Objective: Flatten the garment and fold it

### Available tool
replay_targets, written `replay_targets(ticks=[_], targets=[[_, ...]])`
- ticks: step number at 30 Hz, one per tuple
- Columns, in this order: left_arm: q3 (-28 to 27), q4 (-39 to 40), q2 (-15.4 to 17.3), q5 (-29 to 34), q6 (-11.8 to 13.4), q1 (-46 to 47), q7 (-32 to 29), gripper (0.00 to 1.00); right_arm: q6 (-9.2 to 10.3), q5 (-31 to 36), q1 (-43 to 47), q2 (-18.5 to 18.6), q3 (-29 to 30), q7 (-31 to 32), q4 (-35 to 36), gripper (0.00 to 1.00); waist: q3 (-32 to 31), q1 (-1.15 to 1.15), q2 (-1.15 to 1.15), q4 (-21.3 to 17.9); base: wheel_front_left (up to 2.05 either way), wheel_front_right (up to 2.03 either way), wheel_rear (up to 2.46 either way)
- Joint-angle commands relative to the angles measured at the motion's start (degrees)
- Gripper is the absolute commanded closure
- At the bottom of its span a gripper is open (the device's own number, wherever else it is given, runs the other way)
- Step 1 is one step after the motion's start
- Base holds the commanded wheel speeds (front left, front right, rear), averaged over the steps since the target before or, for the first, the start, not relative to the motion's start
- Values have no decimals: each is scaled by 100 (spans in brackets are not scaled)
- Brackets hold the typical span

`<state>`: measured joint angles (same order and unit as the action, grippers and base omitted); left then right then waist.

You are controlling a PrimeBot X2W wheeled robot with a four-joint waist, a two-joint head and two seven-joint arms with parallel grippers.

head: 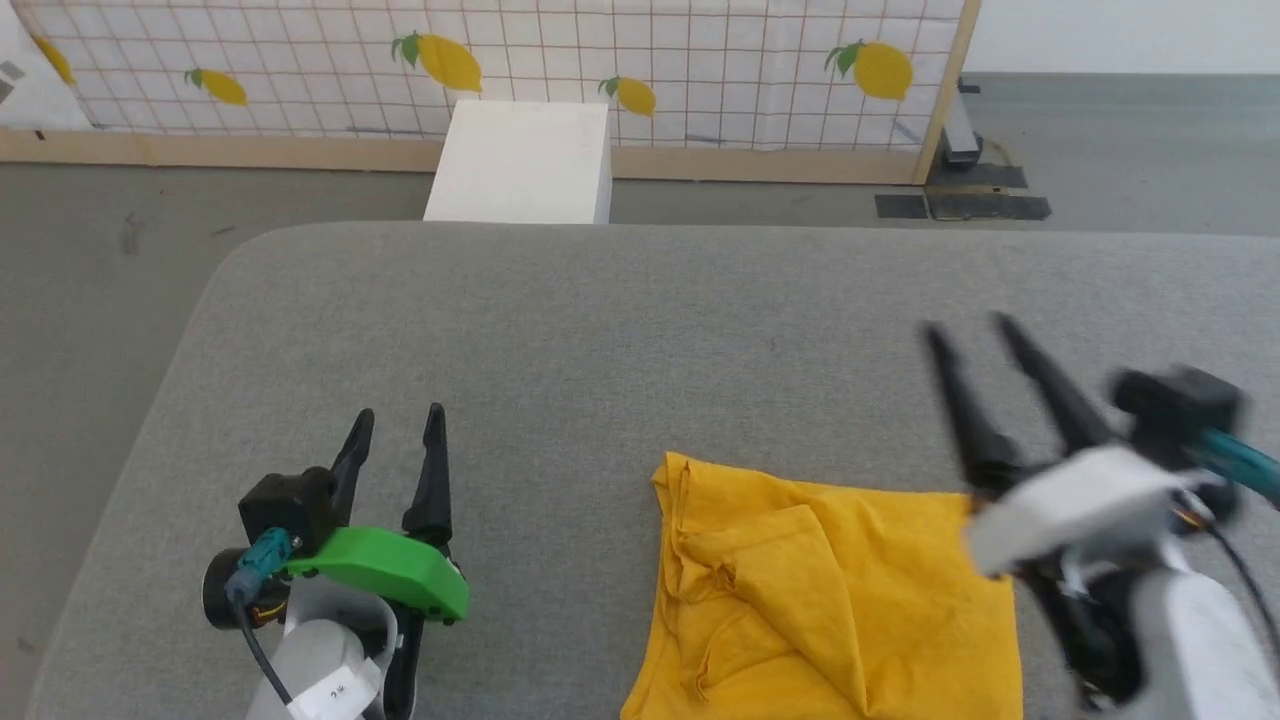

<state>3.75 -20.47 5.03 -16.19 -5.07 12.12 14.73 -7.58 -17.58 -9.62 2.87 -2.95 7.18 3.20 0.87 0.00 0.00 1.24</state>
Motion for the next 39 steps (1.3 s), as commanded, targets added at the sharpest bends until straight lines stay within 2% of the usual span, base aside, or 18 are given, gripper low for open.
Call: replay_targets(ticks=[1,5,11,20,27,28,29,30,31,35,39], targets=[[-25,24,-22,28,-25,-77,27,0,9,72,230,2,294,-92,25,0,-37,0,0,-58,0,0,0],[-54,65,-26,43,-31,-102,27,0,9,-49,711,2,1062,-188,-128,0,-38,0,0,-117,0,0,0],[-75,113,-38,76,-47,-112,27,0,9,-674,1004,1,1495,138,-1008,0,-19,0,0,-160,0,0,0],[-63,123,-79,101,-73,-79,27,0,9,-1905,761,1,1233,855,-2607,0,-8,0,0,-112,0,0,0],[-73,103,-95,113,-89,-80,27,0,9,-2076,401,1,970,1229,-3411,0,-13,0,0,-56,0,0,0],[-76,99,-97,115,-91,-84,27,0,9,-2027,362,1,919,1308,-3484,51,-14,0,0,-51,0,0,0],[-79,98,-99,118,-92,-86,27,0,9,-1964,336,1,874,1376,-3524,66,-13,0,0,-48,0,0,0],[-83,97,-100,121,-93,-87,27,0,9,-1875,310,1,828,1453,-3546,89,-11,0,0,-46,0,0,0],[-88,98,-102,123,-93,-88,27,0,9,-1805,291,1,795,1487,-3529,100,-8,0,0,-46,0,0,0],[-133,129,-106,132,-85,-90,27,0,9,-1325,232,1,727,1498,-3183,100,22,0,0,-81,0,0,0],[-221,214,-94,151,-51,-100,27,0,9,-546,139,1,636,1580,-2537,100,79,0,0,-215,0,0,0]])
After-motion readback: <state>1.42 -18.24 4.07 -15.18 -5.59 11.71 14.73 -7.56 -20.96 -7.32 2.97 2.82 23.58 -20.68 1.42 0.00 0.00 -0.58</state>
